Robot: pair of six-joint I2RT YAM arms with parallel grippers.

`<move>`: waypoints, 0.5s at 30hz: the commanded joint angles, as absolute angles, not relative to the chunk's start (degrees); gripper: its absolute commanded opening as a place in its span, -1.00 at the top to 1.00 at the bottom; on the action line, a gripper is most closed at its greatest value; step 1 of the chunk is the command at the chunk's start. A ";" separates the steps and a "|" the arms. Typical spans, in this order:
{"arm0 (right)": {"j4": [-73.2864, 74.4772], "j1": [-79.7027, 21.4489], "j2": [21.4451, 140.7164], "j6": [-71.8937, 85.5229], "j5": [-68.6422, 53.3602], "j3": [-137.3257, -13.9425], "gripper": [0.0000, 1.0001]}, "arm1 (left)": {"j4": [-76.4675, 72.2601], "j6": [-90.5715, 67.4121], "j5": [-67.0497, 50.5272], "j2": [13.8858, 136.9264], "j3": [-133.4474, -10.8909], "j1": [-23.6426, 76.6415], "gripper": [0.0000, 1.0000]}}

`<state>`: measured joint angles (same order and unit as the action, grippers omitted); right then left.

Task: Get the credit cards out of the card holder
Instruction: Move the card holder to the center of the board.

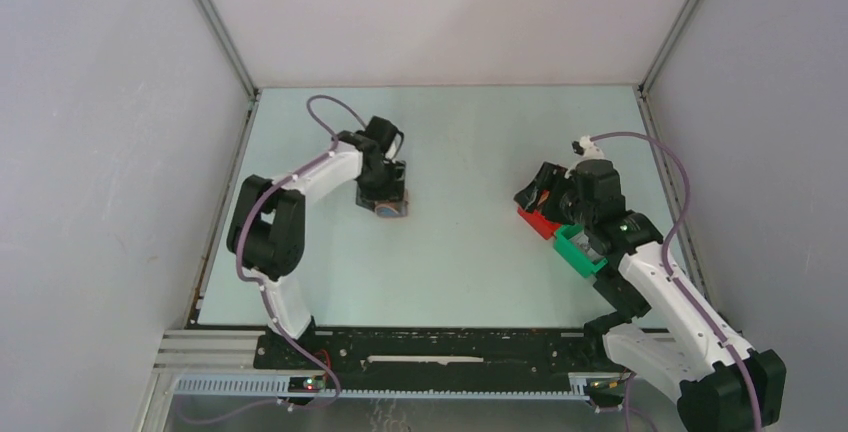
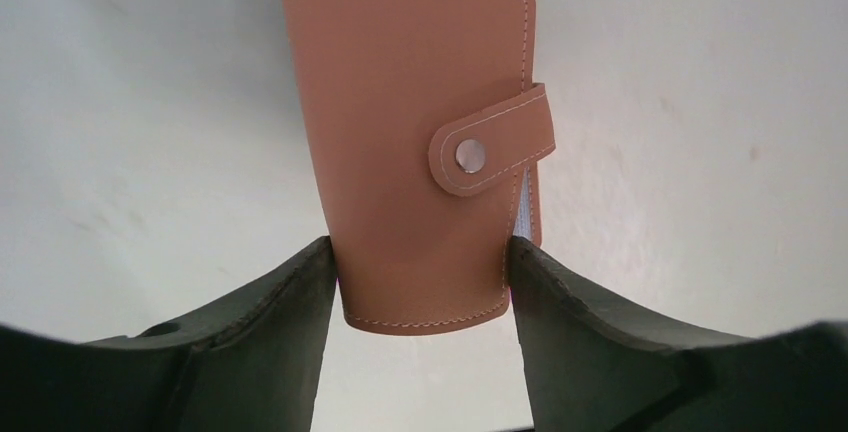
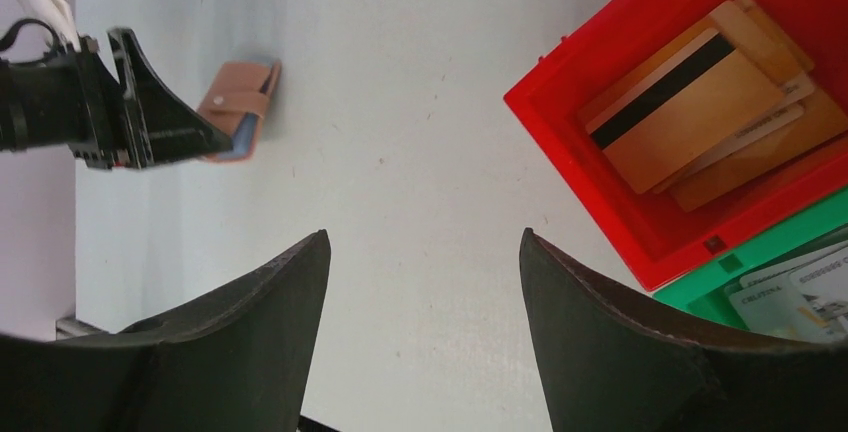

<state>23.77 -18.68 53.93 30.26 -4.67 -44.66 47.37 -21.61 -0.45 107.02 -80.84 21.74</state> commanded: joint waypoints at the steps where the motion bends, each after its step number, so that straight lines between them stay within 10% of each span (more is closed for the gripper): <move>1: 23.31 -20.03 53.18 32.03 -6.41 -42.86 -0.57 | 42.19 -26.81 -4.21 99.57 -71.75 27.96 -0.36; 15: 21.51 -34.37 58.75 37.48 2.54 -42.36 -0.56 | 41.29 -33.09 -3.77 85.71 -61.20 42.75 -0.76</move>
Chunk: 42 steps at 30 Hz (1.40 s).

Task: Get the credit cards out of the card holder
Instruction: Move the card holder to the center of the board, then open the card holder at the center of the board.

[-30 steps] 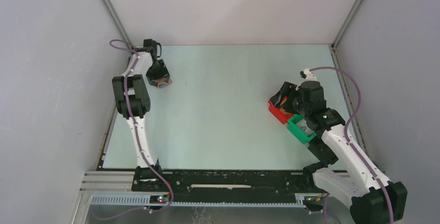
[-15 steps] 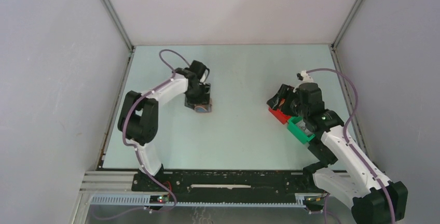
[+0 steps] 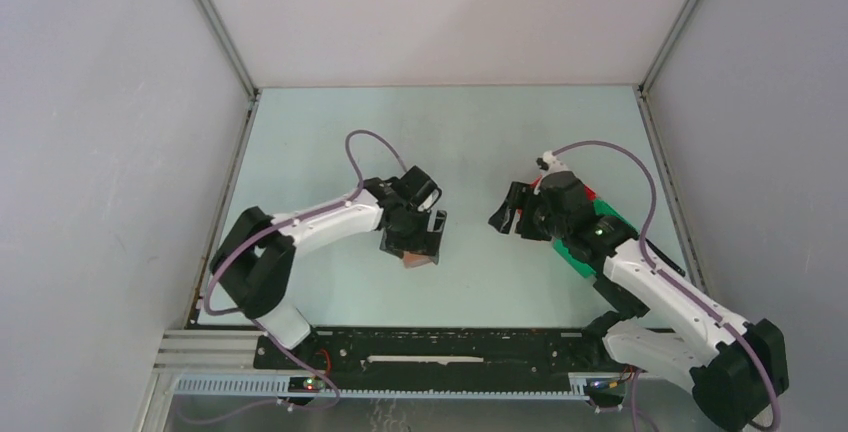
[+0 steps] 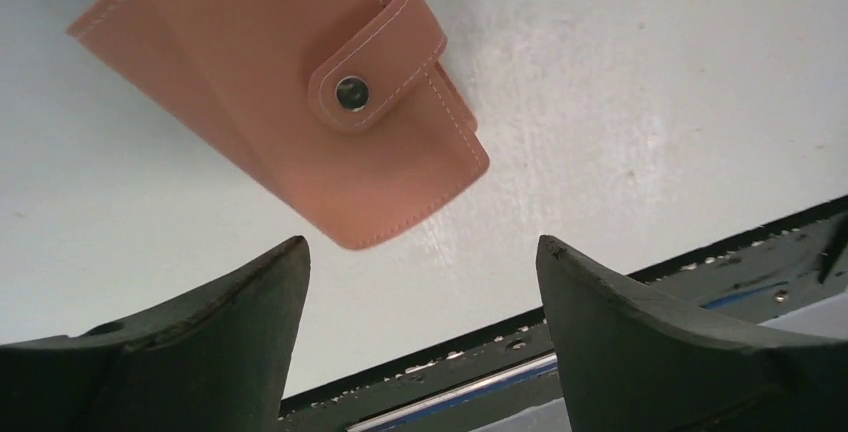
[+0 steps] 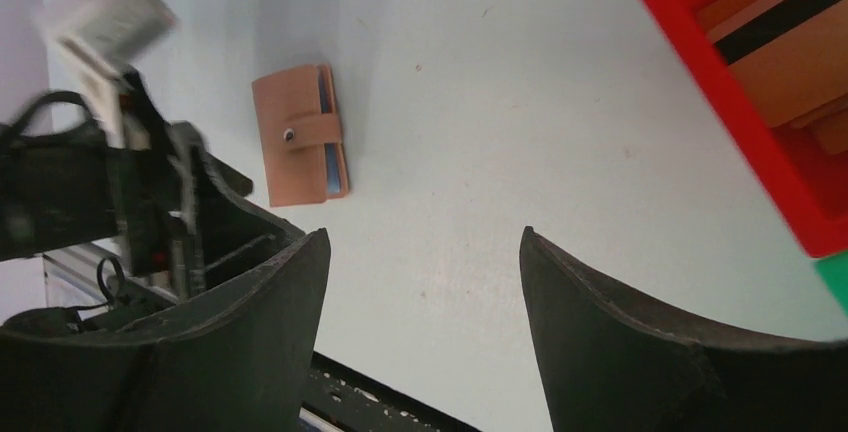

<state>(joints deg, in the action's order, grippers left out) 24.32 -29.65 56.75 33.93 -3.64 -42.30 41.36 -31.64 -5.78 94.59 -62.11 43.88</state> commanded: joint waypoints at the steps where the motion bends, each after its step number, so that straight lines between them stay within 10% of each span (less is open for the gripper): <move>1: 20.86 -36.22 59.68 38.96 3.91 -42.36 -0.56 | 41.08 -33.28 -3.27 83.19 -60.60 42.19 -0.74; 26: 10.69 -60.06 96.30 33.35 18.34 -63.39 0.14 | 24.39 -41.96 -6.85 90.42 -49.27 26.41 -0.45; 42: 10.87 -61.09 104.39 29.09 21.74 -67.64 0.12 | 25.64 -41.54 -5.81 95.26 -49.55 26.54 -0.43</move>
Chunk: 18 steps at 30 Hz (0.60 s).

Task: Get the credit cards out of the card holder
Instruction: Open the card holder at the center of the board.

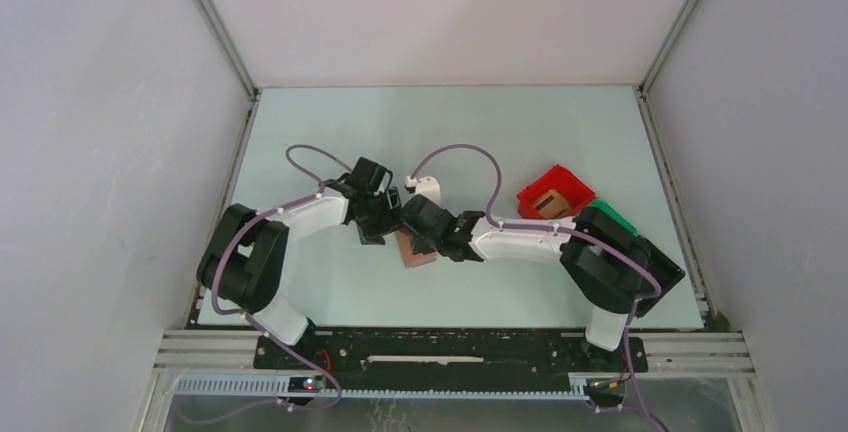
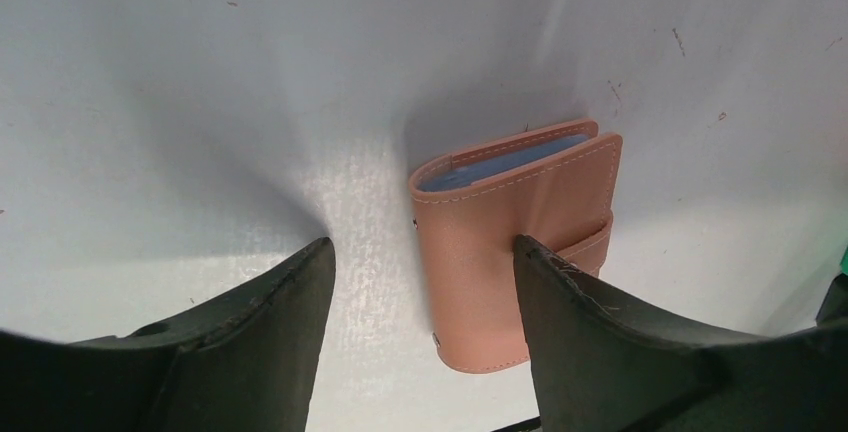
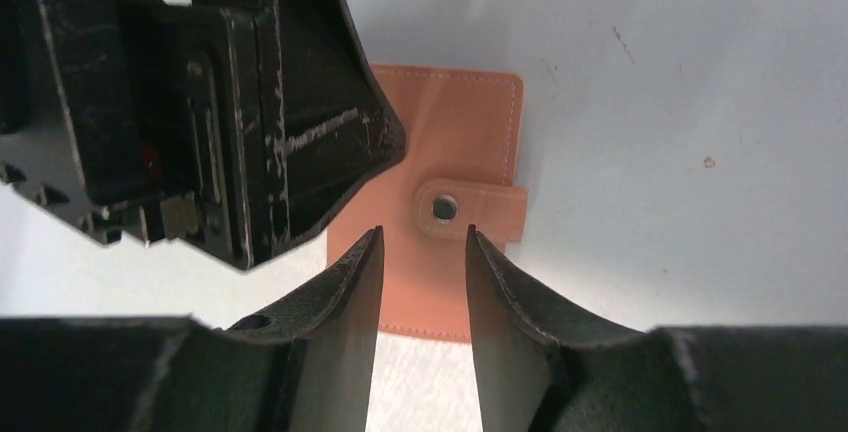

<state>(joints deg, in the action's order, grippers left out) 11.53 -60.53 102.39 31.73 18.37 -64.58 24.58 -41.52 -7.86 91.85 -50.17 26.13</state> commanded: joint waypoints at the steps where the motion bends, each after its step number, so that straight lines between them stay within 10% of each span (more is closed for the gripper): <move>1: 10.83 -61.08 104.94 28.87 22.16 -67.81 0.12 | 26.10 -41.43 -4.81 95.33 -49.73 26.72 -0.43; 10: 11.97 -61.08 107.70 27.77 27.16 -67.81 0.17 | 28.33 -39.32 -2.98 96.43 -51.28 27.42 -0.44; 18: 10.39 -58.82 105.34 32.18 21.54 -66.08 1.00 | 28.20 -39.34 -3.06 96.73 -50.76 27.75 -0.44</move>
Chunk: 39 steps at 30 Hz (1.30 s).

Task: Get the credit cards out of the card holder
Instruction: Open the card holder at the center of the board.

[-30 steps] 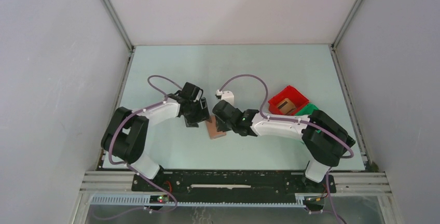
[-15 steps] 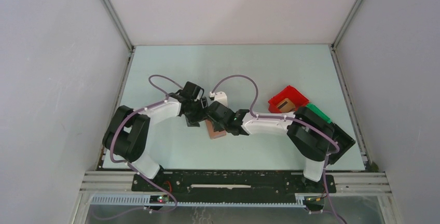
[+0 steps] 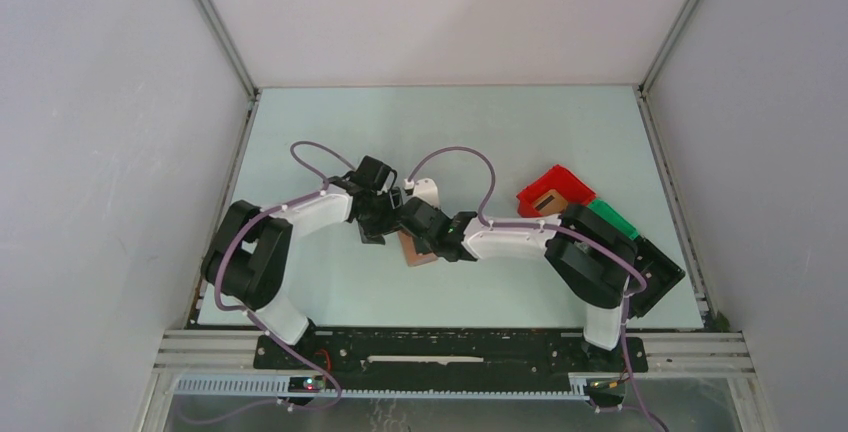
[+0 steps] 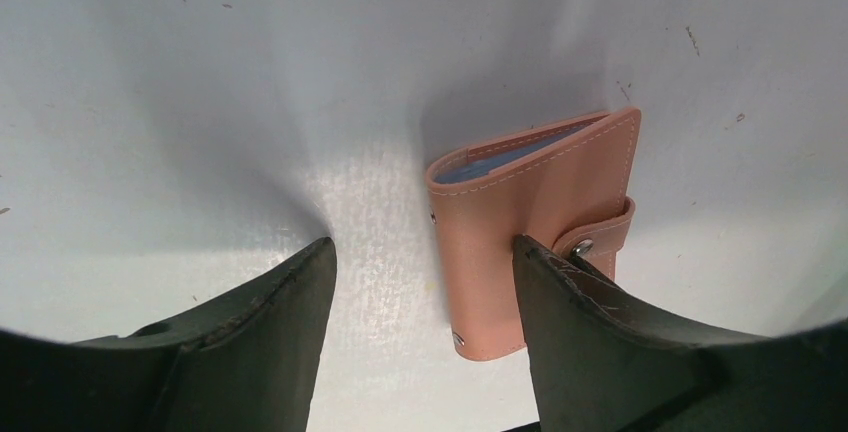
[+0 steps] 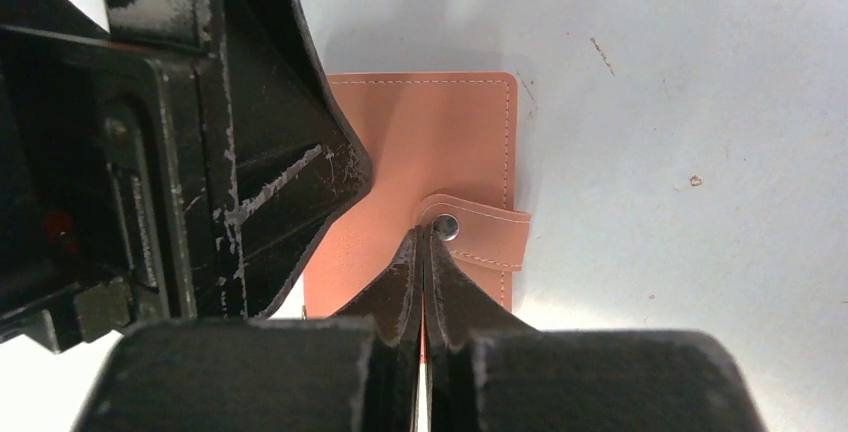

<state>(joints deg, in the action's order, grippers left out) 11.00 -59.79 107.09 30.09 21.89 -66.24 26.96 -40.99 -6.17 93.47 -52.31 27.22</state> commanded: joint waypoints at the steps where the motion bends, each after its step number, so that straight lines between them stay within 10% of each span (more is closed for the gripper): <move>1: 10.23 -58.64 104.38 32.92 21.45 -65.49 1.00 | 28.21 -39.15 -3.00 96.69 -50.84 27.77 -0.44; 16: 4.34 -53.70 89.39 38.30 13.27 -51.94 0.99 | 29.40 -37.35 -2.23 98.47 -52.50 30.97 -0.44; 19: 3.75 -55.80 90.35 34.21 14.56 -53.59 0.36 | 29.43 -38.00 -2.23 98.30 -52.30 30.98 -0.45; 39: 3.01 -59.41 109.09 21.59 22.35 -63.96 0.08 | 24.79 -41.75 -12.04 98.66 -49.22 27.80 -0.43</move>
